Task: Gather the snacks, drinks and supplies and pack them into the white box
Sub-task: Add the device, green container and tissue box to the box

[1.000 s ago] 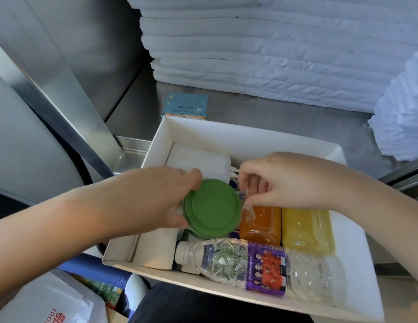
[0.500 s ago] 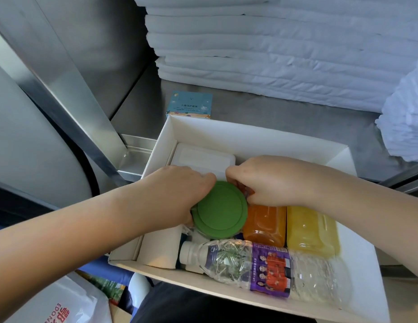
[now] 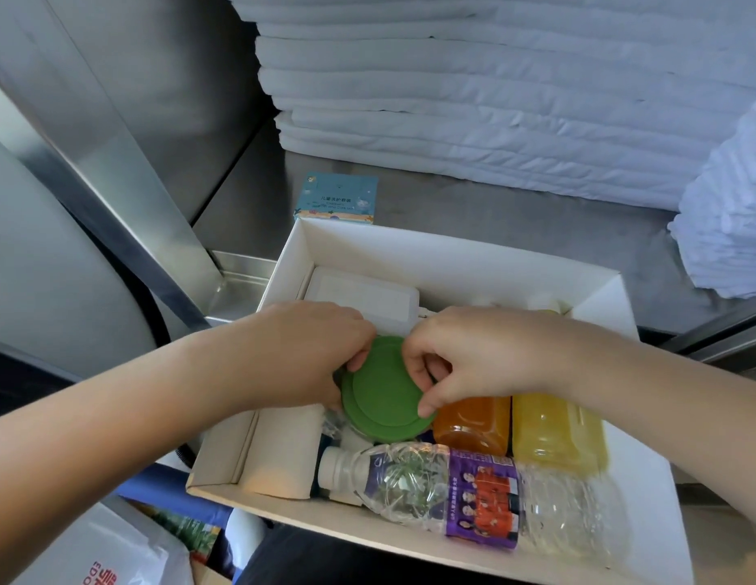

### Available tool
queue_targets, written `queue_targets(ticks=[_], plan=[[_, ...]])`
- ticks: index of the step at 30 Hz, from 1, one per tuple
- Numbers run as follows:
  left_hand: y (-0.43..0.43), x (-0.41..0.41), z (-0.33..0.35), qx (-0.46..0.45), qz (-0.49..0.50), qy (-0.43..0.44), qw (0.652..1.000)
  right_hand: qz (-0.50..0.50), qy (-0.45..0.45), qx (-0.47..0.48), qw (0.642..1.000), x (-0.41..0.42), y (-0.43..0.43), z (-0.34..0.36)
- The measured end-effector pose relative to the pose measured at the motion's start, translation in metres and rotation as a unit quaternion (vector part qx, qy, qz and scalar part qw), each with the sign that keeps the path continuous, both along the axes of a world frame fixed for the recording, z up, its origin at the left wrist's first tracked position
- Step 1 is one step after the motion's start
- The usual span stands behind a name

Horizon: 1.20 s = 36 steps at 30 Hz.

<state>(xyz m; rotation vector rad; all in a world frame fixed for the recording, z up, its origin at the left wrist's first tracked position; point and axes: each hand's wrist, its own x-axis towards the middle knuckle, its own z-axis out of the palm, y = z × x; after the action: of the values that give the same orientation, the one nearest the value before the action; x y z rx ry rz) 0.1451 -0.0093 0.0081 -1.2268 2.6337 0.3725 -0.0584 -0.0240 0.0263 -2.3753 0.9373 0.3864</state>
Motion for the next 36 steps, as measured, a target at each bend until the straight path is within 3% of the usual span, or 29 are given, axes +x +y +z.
queue_targets(ticks=[5,7,9,12,15,20,25,36], plan=[[0.003,0.003,0.006,-0.004,-0.022,0.028,0.999,0.006,-0.008,0.042,0.999,0.000,-0.005,0.009],[0.001,0.008,0.022,0.028,-0.021,0.052,0.998,-0.021,-0.073,0.046,0.996,-0.001,-0.011,0.022],[-0.004,0.012,0.040,0.027,0.008,0.130,0.991,-0.085,-0.196,-0.017,0.977,-0.002,-0.023,0.034],[-0.014,0.013,0.049,-0.108,0.055,0.242,0.963,-0.145,-0.305,-0.141,0.931,0.004,-0.052,0.042],[-0.019,0.008,0.040,-0.198,0.105,0.213,0.951,-0.162,-0.265,-0.191,0.931,0.015,-0.087,0.034],[-0.018,0.008,0.023,-0.200,0.116,0.228,0.946,-0.096,-0.137,-0.180,0.969,0.039,-0.133,0.010],[-0.019,0.011,0.019,-0.180,0.153,0.277,0.931,-0.089,-0.087,-0.159,0.979,0.058,-0.152,-0.011],[-0.021,0.012,0.015,-0.164,0.207,0.281,0.923,-0.128,-0.089,-0.215,0.964,0.042,-0.151,-0.012]])
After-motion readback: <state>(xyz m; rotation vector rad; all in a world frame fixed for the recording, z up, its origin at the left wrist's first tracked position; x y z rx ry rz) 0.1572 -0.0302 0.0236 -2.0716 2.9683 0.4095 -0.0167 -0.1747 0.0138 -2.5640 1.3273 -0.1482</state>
